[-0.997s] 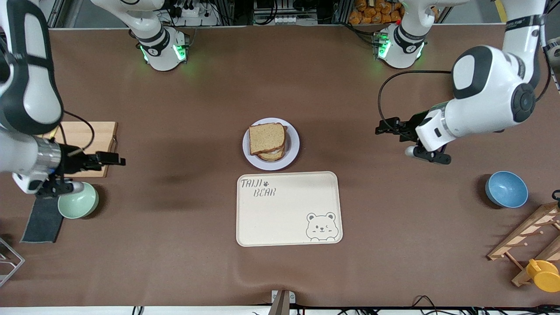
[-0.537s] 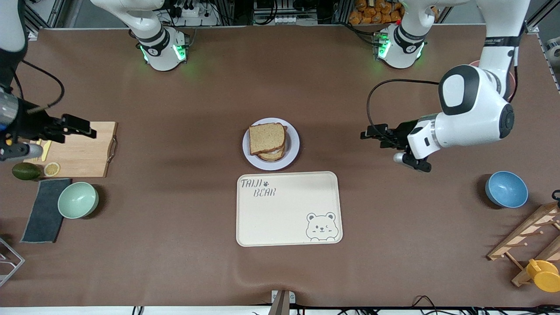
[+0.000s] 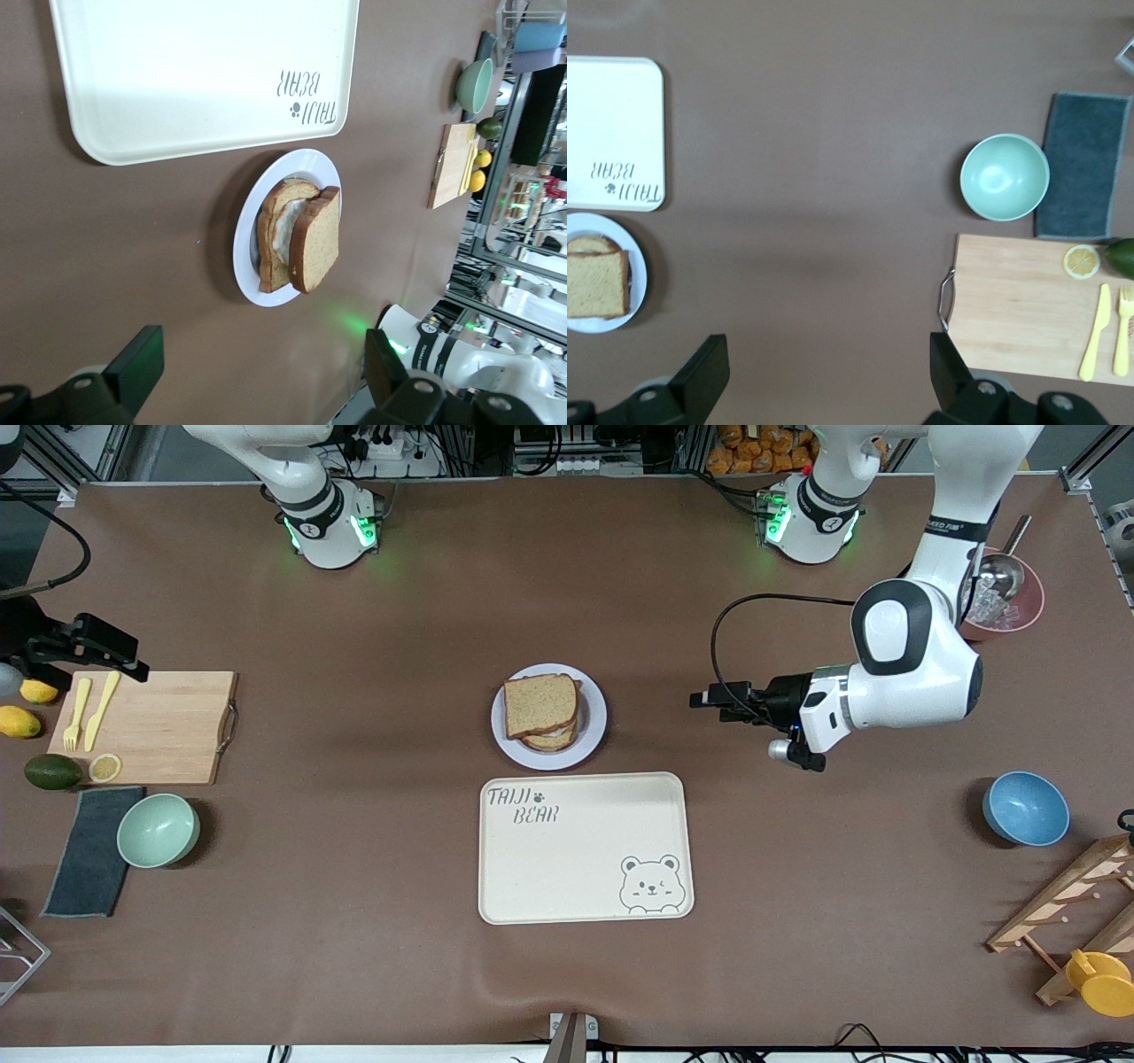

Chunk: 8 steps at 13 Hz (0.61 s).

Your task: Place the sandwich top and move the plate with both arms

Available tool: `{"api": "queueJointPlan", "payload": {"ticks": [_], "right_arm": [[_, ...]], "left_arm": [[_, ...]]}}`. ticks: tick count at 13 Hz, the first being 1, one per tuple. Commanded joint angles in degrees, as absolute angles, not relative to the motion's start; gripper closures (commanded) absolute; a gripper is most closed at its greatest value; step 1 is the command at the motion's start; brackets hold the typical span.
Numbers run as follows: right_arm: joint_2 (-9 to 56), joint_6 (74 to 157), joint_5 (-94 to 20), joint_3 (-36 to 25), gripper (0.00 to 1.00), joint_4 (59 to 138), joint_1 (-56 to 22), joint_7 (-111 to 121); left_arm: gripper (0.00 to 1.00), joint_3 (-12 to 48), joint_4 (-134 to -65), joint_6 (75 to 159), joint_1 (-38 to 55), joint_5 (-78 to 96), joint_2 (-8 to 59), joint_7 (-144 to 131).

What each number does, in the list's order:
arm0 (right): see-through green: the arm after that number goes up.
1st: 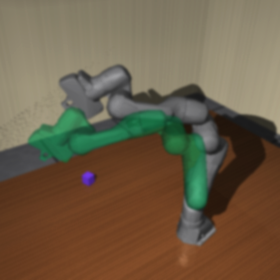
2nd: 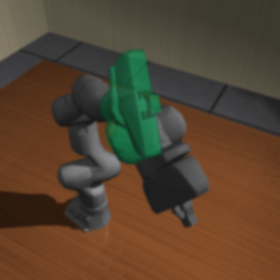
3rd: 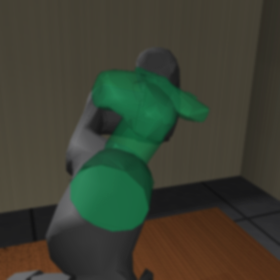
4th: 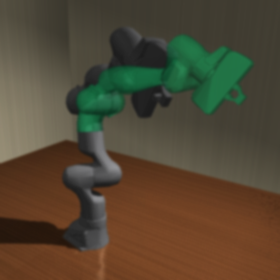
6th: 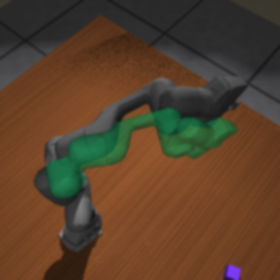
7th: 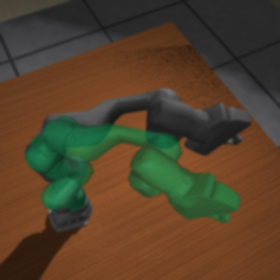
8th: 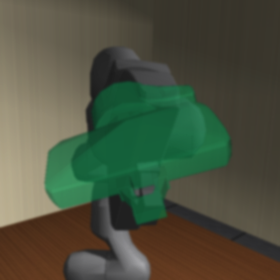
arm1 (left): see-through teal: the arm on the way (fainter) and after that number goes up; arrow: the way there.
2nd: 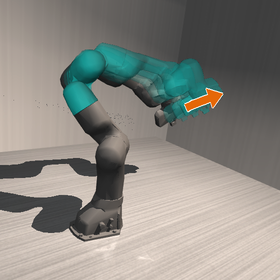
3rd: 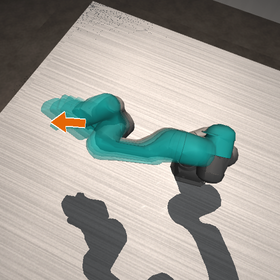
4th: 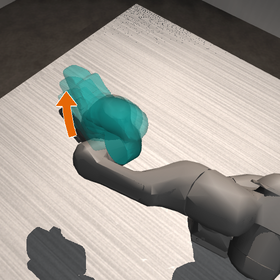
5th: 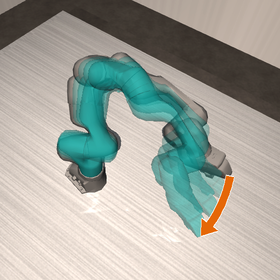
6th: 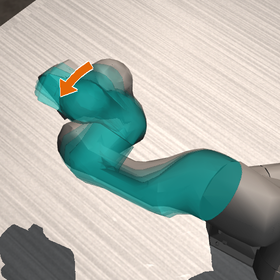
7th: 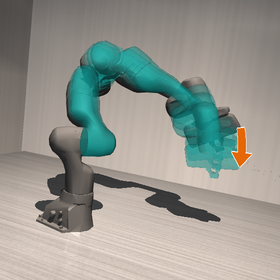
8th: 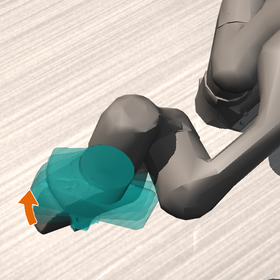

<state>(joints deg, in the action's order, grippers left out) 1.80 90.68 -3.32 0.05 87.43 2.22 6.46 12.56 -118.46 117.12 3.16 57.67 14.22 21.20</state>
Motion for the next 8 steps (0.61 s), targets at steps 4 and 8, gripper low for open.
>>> {"api": "queueJointPlan", "payload": {"ticks": [4,8], "right_arm": [[2.1,92.5,1.9,0.4,0.0,86.7,1.3,1.1],[2.0,92.0,1.8,0.4,0.0,86.7,1.2,0.4]], "left_arm": [[0.0,13.0,-123.0,120.3,4.1,73.8,18.8,37.5],[0.0,13.2,-123.4,124.2,8.0,80.4,20.6,40.3]]}}
